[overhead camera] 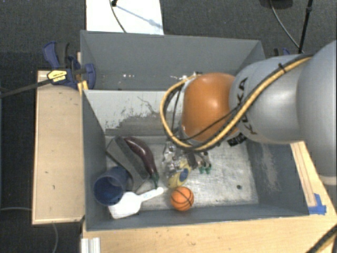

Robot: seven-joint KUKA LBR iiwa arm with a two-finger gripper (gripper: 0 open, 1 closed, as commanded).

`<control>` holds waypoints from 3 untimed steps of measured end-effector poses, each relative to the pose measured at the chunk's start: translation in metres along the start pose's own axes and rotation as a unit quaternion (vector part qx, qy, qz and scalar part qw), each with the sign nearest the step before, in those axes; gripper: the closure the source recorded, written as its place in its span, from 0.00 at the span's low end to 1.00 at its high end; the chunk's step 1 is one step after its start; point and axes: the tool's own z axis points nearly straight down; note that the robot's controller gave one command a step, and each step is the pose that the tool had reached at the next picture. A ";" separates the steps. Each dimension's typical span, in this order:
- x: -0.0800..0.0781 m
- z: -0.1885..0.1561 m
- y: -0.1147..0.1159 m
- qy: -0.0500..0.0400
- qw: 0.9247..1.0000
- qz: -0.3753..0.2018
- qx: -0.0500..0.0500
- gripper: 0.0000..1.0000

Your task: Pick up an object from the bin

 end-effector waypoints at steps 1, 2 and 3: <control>0.007 -0.026 -0.006 -0.003 1.000 0.003 0.000 0.00; 0.011 -0.014 -0.008 -0.003 1.000 0.004 0.000 0.00; 0.012 0.020 0.003 -0.007 0.998 -0.058 -0.001 0.00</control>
Offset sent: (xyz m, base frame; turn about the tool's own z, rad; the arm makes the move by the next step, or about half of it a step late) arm 0.0000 0.0000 0.0000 0.0000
